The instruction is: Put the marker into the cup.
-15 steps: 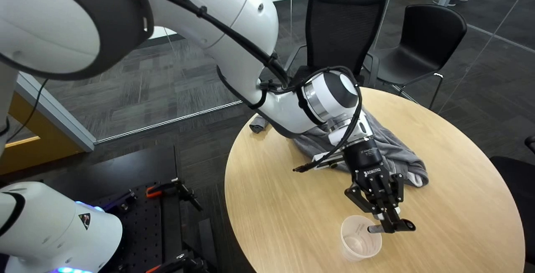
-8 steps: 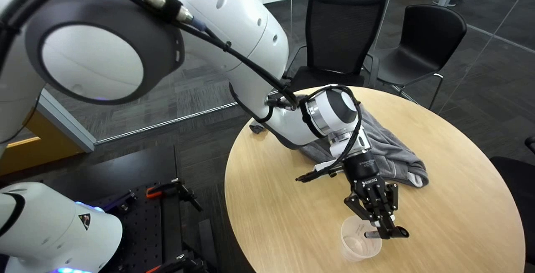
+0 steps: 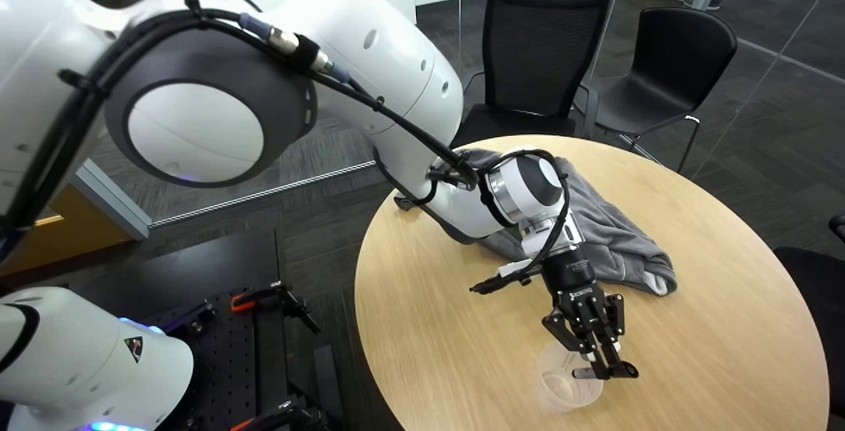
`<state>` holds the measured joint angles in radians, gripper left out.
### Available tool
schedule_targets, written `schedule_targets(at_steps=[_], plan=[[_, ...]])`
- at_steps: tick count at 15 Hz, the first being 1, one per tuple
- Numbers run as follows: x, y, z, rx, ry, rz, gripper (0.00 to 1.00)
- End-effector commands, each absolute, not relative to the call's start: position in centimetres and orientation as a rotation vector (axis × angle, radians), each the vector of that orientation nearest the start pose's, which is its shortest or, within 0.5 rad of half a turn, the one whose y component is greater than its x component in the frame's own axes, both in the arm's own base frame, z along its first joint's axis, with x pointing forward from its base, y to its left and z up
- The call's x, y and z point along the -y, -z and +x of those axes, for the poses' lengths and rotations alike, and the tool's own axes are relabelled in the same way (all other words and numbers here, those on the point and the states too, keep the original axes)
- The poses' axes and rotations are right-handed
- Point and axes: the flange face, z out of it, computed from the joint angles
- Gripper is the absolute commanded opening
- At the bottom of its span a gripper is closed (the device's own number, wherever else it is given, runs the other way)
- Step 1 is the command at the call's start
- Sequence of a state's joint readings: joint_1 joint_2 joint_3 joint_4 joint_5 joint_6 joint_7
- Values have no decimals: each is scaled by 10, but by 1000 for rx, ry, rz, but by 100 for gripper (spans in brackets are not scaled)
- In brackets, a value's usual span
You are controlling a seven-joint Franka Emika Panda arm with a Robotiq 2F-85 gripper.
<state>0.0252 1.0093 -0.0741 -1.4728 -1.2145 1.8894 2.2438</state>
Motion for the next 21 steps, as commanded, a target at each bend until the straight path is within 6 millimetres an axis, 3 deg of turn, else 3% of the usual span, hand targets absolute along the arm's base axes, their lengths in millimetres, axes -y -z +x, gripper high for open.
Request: schedule_targets(at_steps=[1,4,7,21], plan=[[90,-82,668,1396,-849,1535,58],[84,-91,665,1412,-878,1524,82],[76,-104,661,1445,-920,1503,100],[30,-216,627,1587,-1074,1336,100]])
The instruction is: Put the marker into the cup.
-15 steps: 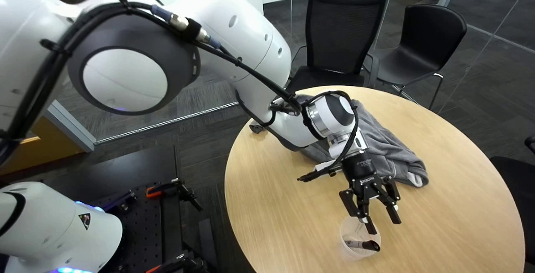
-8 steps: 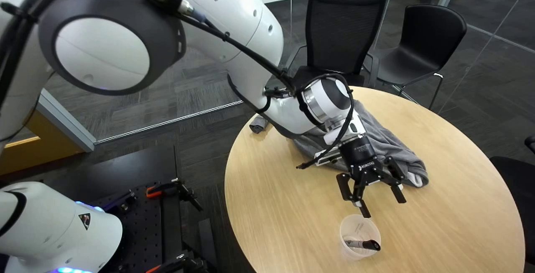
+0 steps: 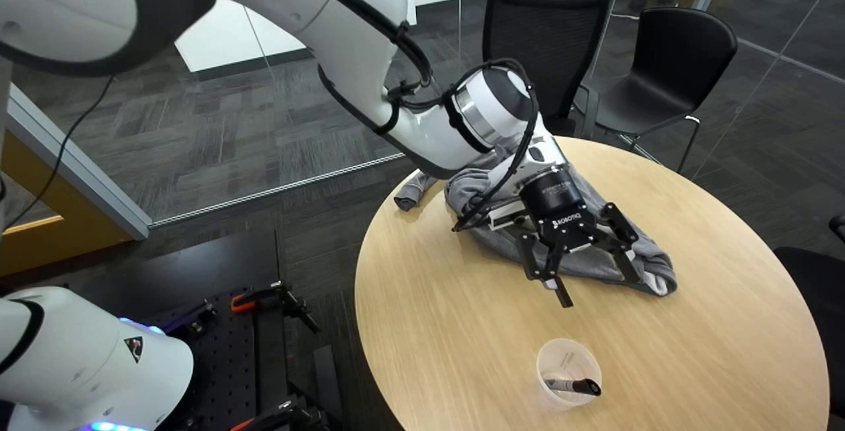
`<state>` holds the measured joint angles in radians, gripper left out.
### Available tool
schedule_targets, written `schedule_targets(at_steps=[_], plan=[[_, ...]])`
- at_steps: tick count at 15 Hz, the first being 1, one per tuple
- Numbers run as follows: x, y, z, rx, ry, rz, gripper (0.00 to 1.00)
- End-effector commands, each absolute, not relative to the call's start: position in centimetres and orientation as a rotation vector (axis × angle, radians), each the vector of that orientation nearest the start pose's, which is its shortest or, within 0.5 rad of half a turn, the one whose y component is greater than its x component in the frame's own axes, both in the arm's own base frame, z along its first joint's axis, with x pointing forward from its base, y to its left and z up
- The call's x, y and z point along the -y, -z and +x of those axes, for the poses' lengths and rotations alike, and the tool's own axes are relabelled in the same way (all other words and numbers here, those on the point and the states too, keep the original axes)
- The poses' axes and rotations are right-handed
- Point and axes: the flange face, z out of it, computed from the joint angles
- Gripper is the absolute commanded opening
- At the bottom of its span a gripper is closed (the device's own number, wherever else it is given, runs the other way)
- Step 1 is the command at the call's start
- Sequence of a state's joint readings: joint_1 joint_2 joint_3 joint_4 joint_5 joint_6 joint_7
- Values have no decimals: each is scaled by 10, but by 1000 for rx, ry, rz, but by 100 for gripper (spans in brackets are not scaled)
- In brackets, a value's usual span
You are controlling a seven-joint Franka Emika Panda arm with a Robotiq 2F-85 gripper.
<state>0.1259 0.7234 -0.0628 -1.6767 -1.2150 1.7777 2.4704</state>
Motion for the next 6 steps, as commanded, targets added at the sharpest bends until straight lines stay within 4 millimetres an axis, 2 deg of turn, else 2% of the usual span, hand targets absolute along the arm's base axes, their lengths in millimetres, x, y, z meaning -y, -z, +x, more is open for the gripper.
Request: schedule_targets(at_steps=[1,2,6], plan=[[28,-220,625,1597,-1071,1336,100],[32,-204,642,1573,-1060,1363,100],[30,-214,635,1576,-1060,1367,100]])
